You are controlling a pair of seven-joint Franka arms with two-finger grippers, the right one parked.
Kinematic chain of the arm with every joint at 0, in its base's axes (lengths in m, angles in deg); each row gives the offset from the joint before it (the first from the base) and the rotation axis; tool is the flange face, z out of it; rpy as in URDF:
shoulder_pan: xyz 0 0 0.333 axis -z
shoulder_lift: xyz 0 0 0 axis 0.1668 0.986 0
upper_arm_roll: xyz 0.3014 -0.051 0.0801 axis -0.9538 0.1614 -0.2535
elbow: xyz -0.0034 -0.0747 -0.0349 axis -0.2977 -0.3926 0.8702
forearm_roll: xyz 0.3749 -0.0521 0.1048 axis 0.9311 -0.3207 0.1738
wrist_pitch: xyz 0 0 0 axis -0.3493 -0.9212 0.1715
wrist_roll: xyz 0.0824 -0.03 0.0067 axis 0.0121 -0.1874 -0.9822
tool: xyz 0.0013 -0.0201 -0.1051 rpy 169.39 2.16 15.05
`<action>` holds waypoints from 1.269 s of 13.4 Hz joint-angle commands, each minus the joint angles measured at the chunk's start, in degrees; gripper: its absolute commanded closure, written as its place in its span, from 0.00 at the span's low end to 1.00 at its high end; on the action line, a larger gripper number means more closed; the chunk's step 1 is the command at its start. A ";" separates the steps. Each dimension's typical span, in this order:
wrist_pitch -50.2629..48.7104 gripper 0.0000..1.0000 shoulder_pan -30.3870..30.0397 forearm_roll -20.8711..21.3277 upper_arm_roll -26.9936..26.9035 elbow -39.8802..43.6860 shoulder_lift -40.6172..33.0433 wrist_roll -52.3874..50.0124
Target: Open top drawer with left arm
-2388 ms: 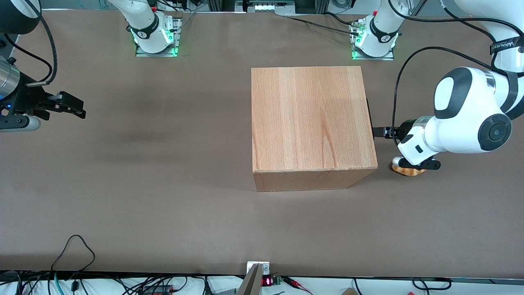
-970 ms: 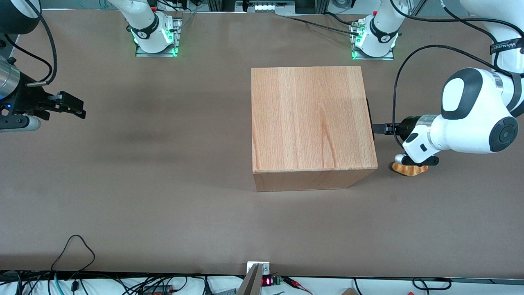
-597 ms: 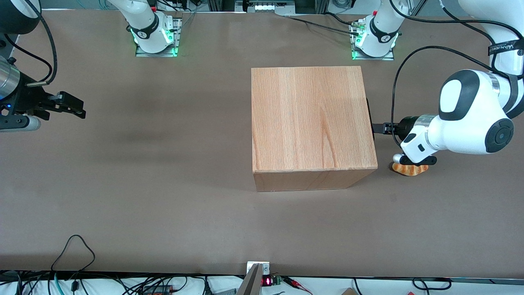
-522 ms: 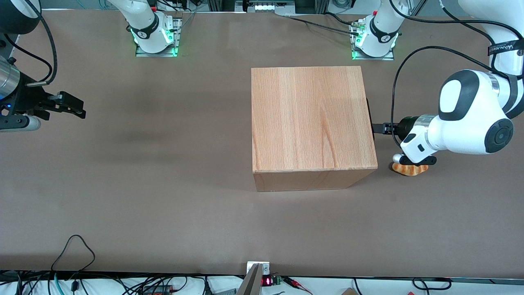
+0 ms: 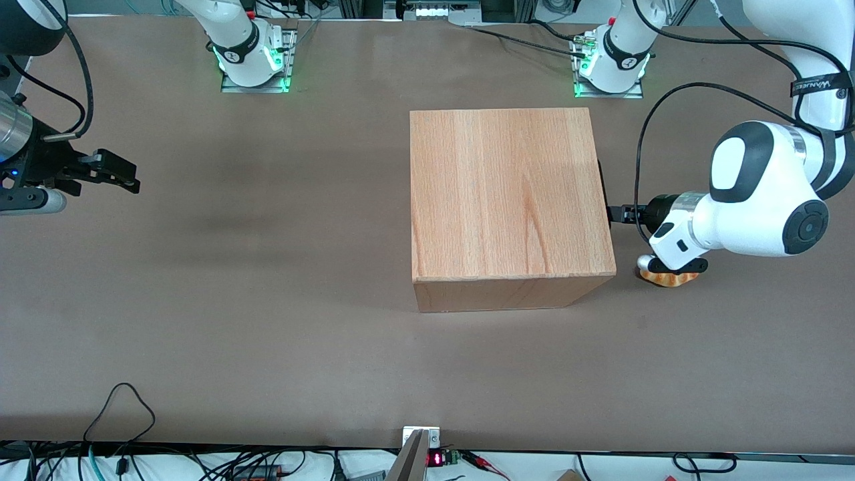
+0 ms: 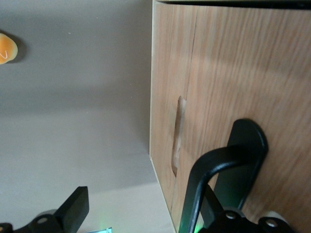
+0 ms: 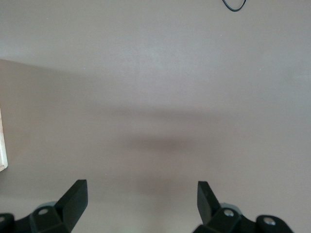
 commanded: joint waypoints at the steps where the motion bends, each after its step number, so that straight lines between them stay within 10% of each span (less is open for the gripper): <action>1: 1.07 0.00 -0.43 -1.03 0.30 -0.77 0.13 0.33; 17: 0.80 0.00 -3.07 0.11 -0.22 -0.59 0.04 1.82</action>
